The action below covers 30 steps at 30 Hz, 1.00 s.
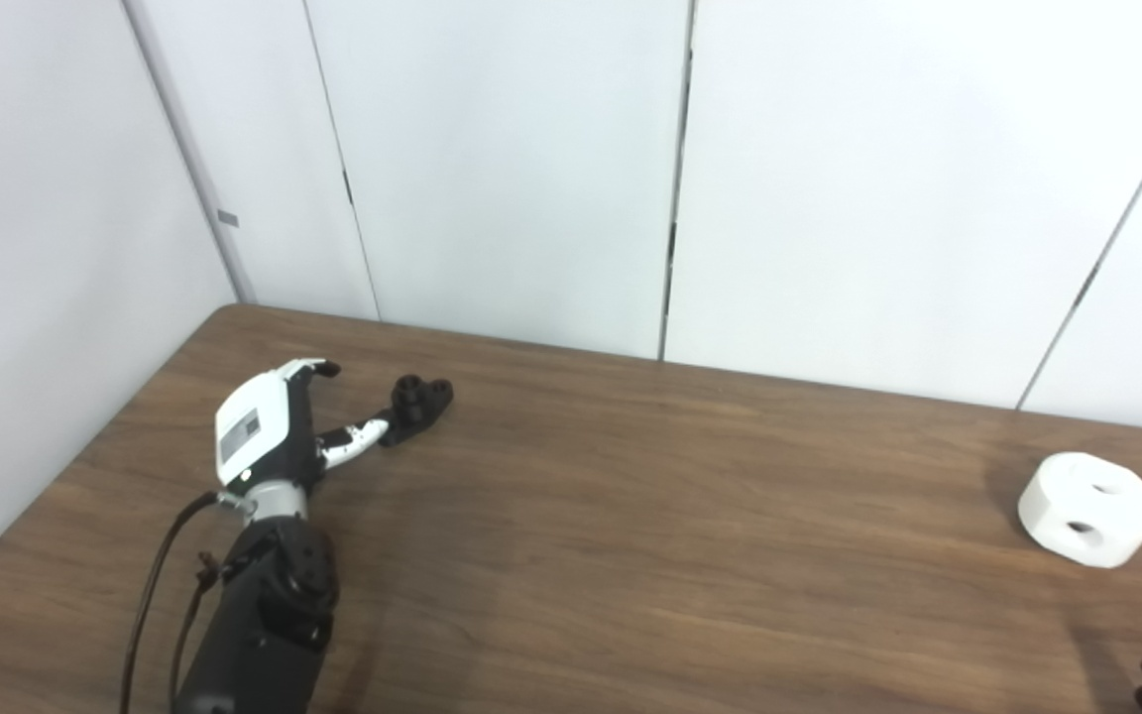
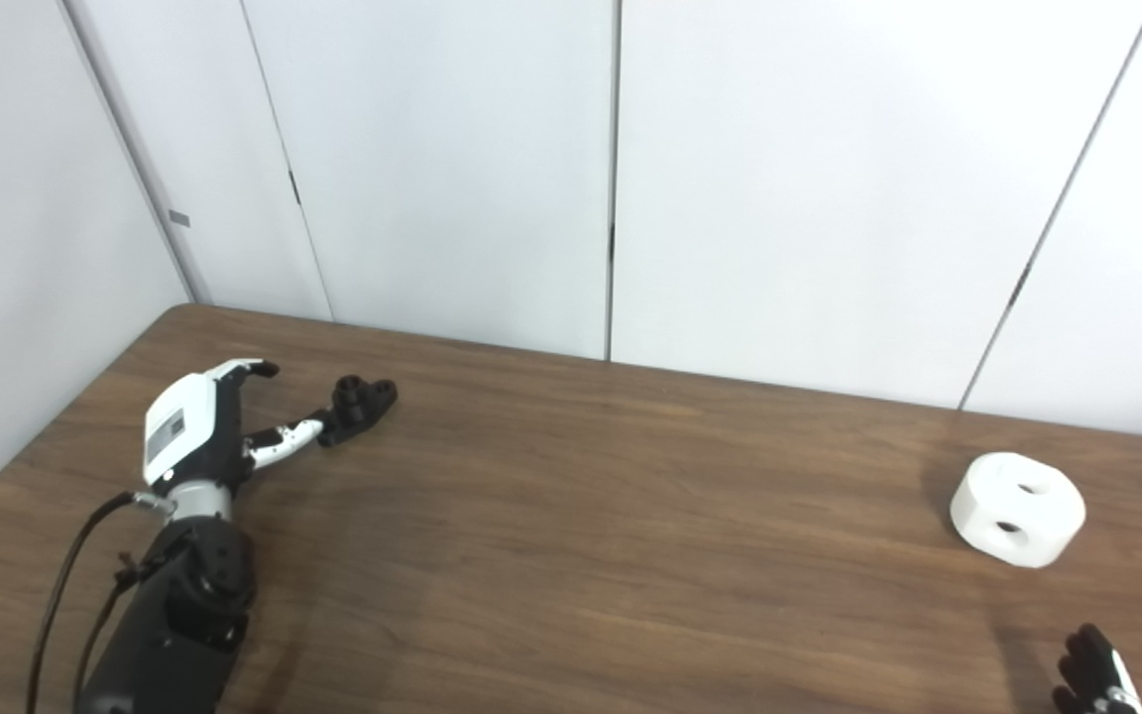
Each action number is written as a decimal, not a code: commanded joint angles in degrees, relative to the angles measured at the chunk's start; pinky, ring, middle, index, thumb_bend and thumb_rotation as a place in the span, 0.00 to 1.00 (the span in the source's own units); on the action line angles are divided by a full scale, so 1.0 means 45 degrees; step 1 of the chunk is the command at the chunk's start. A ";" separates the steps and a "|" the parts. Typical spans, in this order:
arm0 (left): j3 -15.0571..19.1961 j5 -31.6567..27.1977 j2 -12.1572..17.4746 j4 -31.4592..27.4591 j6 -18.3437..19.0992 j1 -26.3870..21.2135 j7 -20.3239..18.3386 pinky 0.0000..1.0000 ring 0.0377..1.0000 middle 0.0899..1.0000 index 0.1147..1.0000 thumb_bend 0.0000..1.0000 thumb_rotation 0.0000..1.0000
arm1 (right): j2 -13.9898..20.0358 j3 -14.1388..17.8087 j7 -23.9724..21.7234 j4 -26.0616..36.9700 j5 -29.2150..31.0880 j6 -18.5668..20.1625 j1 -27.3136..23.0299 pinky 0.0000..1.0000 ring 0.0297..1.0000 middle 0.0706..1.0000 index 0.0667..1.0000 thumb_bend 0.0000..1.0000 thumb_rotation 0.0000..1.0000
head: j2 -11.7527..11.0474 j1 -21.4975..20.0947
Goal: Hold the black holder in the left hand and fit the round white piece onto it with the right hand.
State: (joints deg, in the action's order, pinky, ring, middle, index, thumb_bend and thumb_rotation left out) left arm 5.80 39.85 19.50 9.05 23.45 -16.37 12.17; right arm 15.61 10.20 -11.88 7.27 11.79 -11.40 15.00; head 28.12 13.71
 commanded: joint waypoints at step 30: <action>-0.0948 -0.0343 0.0707 0.1127 0.0464 -0.0896 0.0084 0.95 0.94 0.87 0.71 0.87 0.39 | -0.0131 -0.0132 0.0071 -0.0681 -0.0089 0.0171 0.0599 1.00 1.00 1.00 1.00 0.76 1.00 | 0.0171 -0.0154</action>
State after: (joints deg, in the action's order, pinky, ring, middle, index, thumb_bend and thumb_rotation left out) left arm 1.48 38.13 21.10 14.20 26.25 -17.21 10.98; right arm 15.71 10.17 -11.66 7.52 11.72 -11.22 15.23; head 28.83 13.10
